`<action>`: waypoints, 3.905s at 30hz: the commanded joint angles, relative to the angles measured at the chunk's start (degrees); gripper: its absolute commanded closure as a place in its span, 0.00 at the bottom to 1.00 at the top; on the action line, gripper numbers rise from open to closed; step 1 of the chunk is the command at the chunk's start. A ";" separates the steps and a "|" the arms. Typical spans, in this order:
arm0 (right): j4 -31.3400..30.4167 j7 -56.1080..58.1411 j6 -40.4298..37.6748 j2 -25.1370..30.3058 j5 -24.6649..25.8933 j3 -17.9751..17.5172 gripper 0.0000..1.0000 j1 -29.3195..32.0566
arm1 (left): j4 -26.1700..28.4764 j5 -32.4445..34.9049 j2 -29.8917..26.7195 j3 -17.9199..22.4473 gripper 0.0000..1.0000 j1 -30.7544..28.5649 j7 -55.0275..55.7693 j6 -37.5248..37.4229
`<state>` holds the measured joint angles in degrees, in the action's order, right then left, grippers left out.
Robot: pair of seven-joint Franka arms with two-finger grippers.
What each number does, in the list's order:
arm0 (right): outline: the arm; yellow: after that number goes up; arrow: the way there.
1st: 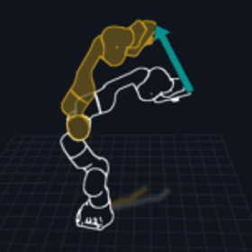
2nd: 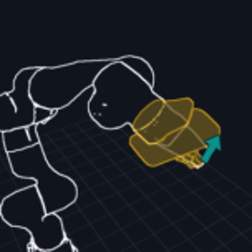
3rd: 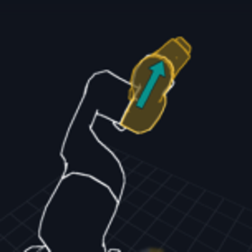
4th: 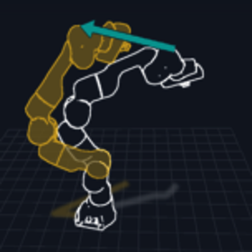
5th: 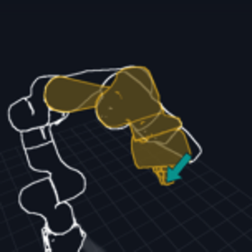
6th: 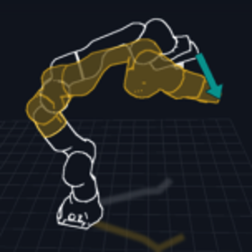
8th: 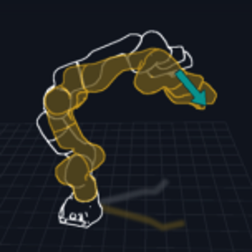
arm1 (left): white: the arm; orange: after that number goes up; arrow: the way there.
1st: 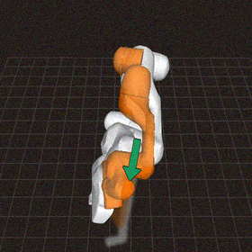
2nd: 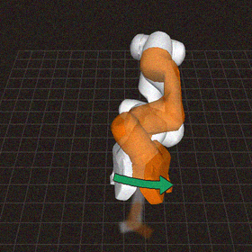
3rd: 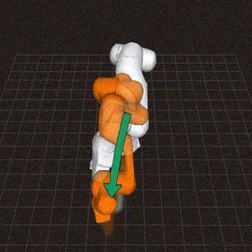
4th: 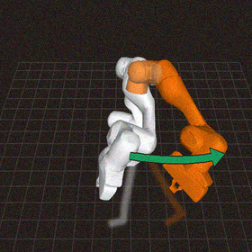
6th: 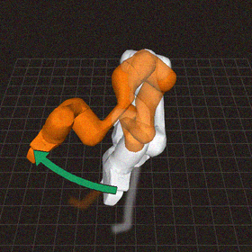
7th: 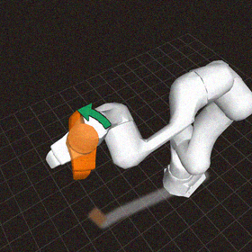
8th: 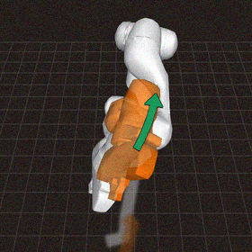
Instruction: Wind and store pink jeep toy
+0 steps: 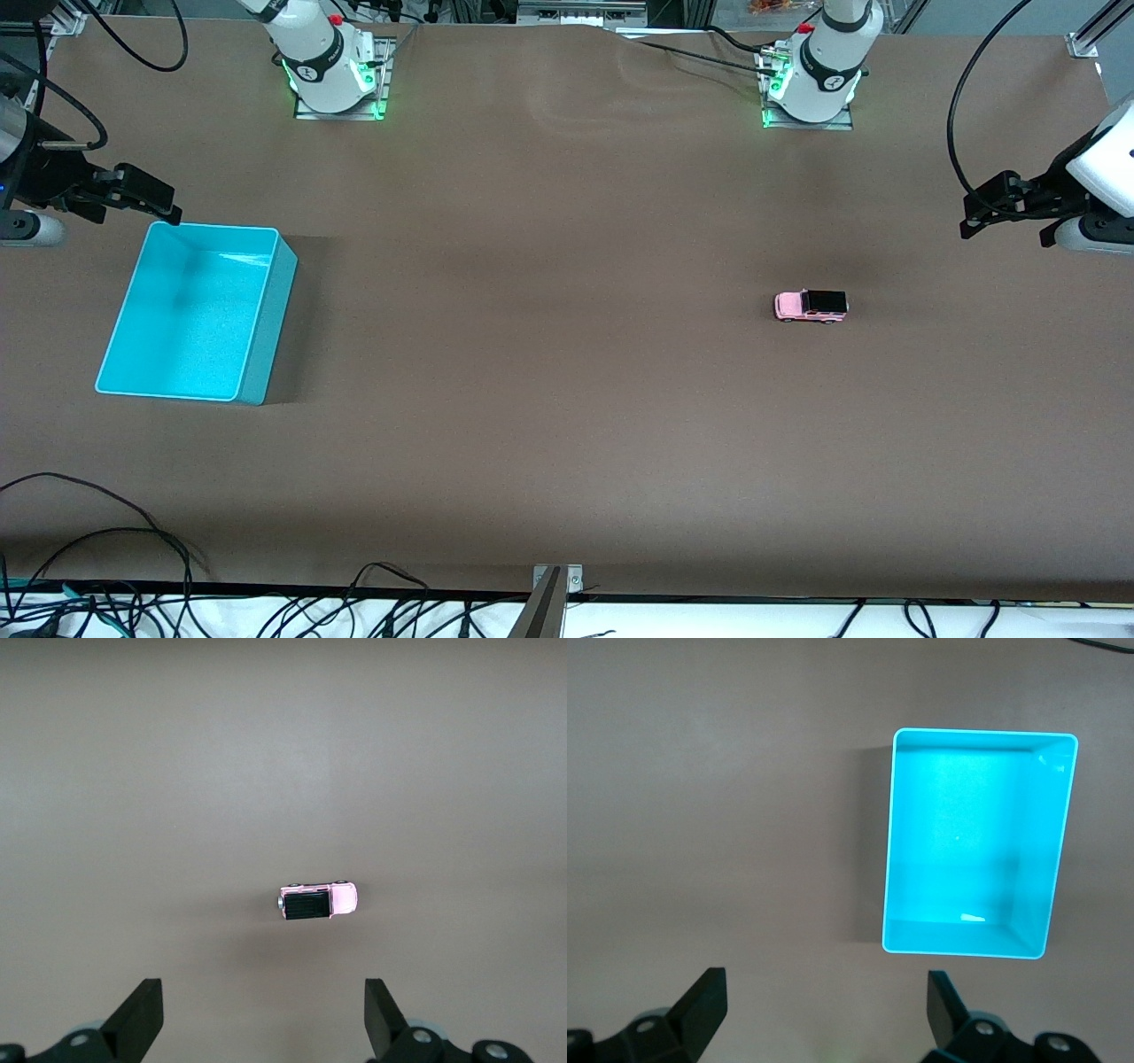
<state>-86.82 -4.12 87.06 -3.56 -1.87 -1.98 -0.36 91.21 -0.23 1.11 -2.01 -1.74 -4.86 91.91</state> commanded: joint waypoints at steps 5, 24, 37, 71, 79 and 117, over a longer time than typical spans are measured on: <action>1.39 0.34 -0.40 -0.49 0.37 -0.04 0.00 -0.17 | -1.56 1.20 0.74 -0.28 0.00 -0.37 0.12 -0.24; 1.39 0.35 -0.40 -0.49 0.37 -0.13 0.00 -0.17 | -1.56 1.11 0.74 -0.54 0.00 0.42 -0.06 -0.24; 1.48 0.52 -0.40 -0.49 0.37 -0.21 0.00 -0.17 | -2.96 0.49 0.65 -0.54 0.00 0.25 -0.06 -0.33; 1.57 0.52 -0.31 -0.40 0.28 -0.30 0.00 -0.69 | -2.96 1.11 3.90 -0.45 0.00 0.07 -0.15 -0.85; 1.57 0.34 -0.31 -0.40 0.28 -0.30 0.00 -0.69 | -2.96 1.02 4.78 -0.54 0.00 0.51 -1.64 -0.85; 1.57 0.34 -0.31 -0.31 0.28 -0.30 0.00 -0.78 | 7.92 0.67 14.10 -0.54 0.00 0.33 -62.62 14.60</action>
<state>-86.51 -4.11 87.13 -3.55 -1.87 -2.25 -0.99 94.51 -0.20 15.67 -2.40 -1.65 -59.81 102.17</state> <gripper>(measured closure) 0.000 0.000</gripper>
